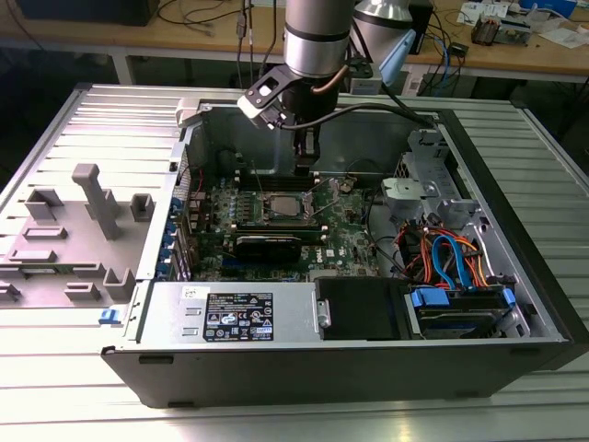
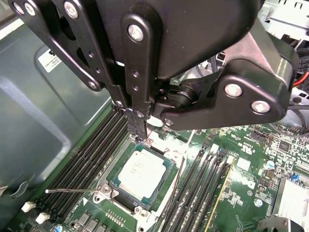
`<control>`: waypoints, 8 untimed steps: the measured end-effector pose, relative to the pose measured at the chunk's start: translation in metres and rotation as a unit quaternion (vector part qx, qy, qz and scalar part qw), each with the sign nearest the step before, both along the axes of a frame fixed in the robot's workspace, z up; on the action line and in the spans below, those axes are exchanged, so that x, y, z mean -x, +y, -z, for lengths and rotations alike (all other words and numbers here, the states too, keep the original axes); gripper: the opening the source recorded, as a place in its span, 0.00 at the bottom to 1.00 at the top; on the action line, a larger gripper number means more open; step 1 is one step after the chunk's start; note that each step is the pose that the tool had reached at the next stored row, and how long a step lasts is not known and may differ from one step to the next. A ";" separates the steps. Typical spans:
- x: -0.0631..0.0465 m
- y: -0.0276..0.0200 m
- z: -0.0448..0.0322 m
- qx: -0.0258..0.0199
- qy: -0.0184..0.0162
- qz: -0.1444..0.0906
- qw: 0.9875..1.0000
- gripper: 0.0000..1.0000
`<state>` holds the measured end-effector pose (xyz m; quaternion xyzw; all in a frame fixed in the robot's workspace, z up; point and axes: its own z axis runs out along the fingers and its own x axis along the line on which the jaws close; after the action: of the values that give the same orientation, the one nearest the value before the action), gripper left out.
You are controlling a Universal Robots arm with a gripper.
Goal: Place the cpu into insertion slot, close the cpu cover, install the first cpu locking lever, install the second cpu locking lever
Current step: 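Close the cpu cover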
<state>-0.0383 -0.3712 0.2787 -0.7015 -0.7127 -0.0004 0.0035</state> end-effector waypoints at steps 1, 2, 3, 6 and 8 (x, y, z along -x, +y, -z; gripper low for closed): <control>0.000 0.0000 0.0000 0.000 0.000 0.000 1.000 0.11; 0.000 0.0000 0.0000 0.000 0.000 0.000 1.000 0.11; -0.001 0.0000 0.0000 0.000 0.000 0.000 1.000 0.11; -0.001 0.0000 0.0000 0.000 0.000 0.000 1.000 0.11; -0.002 0.0000 0.0000 0.000 0.000 0.000 1.000 0.11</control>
<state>-0.0366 -0.3712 0.2786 -0.7015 -0.7127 -0.0004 0.0035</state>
